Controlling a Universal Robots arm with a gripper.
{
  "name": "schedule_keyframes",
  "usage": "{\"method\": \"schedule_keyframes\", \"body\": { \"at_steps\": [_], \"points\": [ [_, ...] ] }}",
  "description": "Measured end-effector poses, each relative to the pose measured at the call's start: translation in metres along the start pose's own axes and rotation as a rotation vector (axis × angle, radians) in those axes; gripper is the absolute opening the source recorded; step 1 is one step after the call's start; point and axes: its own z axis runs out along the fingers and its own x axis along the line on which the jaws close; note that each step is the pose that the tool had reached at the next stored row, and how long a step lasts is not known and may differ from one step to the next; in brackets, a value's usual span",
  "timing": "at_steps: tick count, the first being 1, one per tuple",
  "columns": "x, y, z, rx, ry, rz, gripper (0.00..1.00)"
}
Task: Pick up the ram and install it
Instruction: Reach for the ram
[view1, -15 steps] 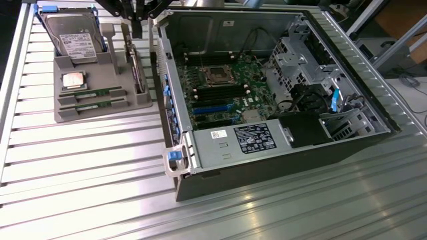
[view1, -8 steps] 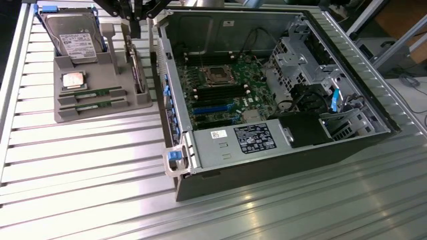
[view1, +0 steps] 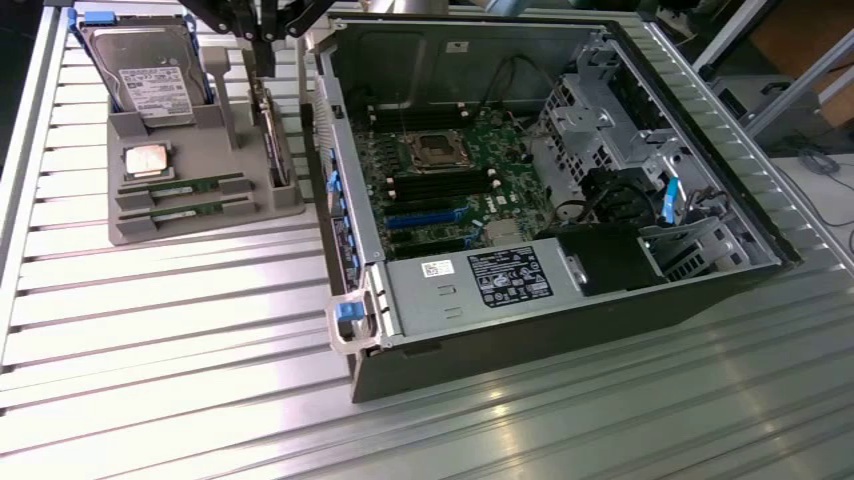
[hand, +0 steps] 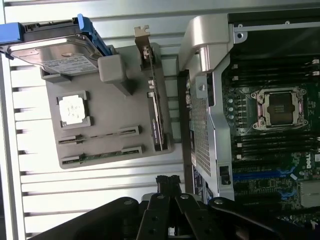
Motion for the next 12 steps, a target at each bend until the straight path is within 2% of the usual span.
{"method": "schedule_keyframes", "body": {
  "at_steps": [12],
  "points": [
    [0.0095,-0.0007,-0.0002,-0.0001,-0.0001,0.0,0.1]
  ]
}}
